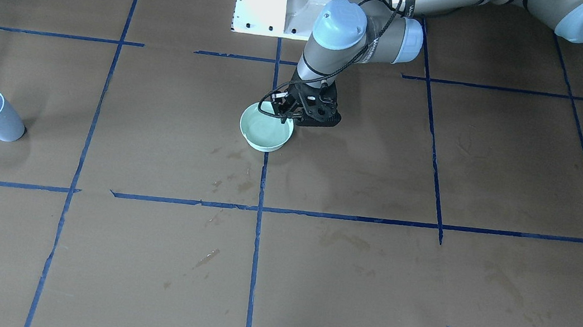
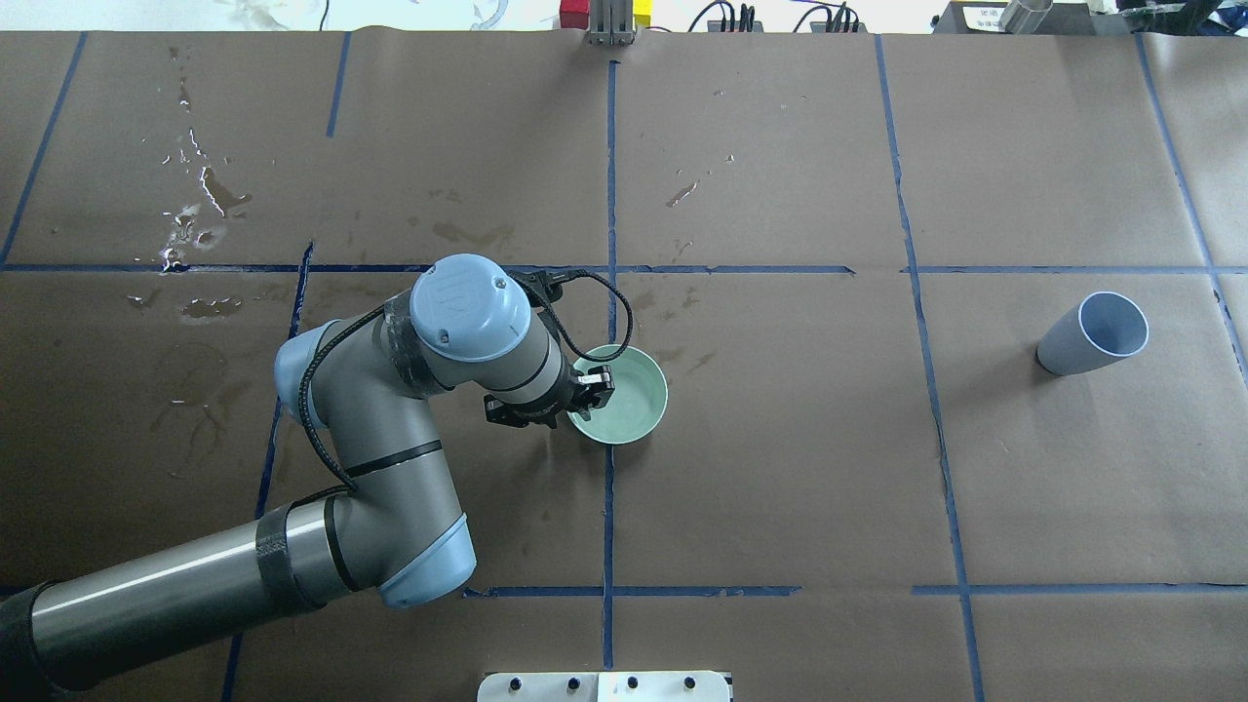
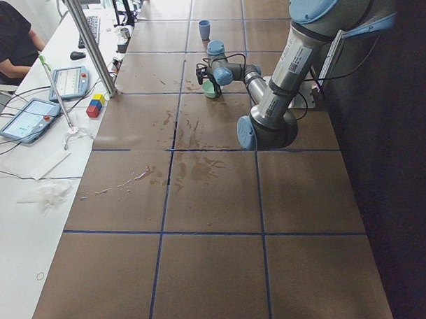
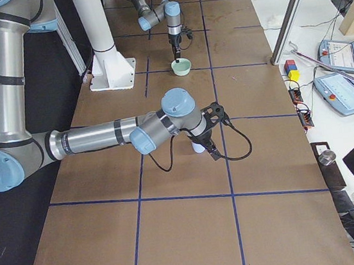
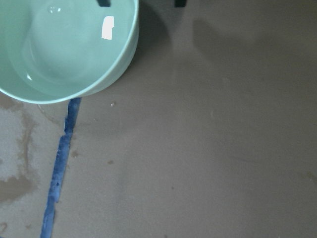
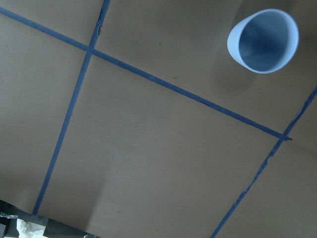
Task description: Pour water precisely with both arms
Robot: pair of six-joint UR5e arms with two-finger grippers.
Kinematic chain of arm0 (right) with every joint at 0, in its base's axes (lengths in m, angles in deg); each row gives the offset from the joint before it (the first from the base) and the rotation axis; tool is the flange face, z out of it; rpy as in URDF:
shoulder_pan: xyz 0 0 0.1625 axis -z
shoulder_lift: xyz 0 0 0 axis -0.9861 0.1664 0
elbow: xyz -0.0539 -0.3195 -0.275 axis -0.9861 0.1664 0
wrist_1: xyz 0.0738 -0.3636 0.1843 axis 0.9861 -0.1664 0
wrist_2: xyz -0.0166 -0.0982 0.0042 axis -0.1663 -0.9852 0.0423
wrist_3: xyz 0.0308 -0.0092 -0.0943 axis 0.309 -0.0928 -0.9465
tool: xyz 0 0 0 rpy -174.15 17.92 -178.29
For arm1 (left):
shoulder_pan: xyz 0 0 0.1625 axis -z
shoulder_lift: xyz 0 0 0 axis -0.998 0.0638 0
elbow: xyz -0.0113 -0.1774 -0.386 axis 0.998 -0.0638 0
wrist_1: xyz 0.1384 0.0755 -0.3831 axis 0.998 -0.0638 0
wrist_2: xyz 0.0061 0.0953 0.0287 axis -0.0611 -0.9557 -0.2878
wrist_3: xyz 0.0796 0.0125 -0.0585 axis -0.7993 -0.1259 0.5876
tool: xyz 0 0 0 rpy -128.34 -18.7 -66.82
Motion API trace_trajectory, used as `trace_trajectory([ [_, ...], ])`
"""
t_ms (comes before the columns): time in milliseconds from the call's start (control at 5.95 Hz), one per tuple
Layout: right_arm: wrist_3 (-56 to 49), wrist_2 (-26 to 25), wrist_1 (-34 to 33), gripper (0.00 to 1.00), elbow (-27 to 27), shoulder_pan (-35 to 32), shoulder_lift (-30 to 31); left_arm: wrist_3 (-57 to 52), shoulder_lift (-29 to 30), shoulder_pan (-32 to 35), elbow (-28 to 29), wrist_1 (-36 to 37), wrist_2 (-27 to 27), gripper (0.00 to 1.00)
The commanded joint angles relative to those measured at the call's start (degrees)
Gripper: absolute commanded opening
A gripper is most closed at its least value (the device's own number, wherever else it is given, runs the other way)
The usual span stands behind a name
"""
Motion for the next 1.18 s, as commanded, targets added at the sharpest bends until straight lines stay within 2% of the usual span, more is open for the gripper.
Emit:
trace_trajectory([
  [0, -0.95, 0.43, -0.68, 1.00, -0.06, -0.49, -0.11, -0.07, -0.08, 0.07, 0.10, -0.91, 0.00, 0.10],
  [168, -0.95, 0.51, -0.68, 1.00, -0.15, -1.36, -0.03, -0.42, -0.25, 0.25, 0.10, -0.91, 0.00, 0.00],
  [504, -0.95, 0.69, -0.94, 1.00, -0.06, -1.72, 0.41, -0.60, -0.60, 3.31, -1.74, -0.82, 0.44, 0.00],
  [672, -1.04, 0.95, -1.29, 1.00, -0.06, -1.72, 0.76, -2.17, -3.21, 5.41, -4.79, -0.73, 1.75, 0.00],
  [840, -1.04, 1.13, -1.38, 1.00, 0.11, -1.72, 1.03, -6.88, -8.37, 8.48, -10.04, -0.56, 5.85, 0.00],
  [1008, -1.04, 1.13, -1.38, 1.00, 0.20, -1.72, 1.55, -12.15, -12.34, 10.86, -12.27, -0.73, 8.41, 0.00],
])
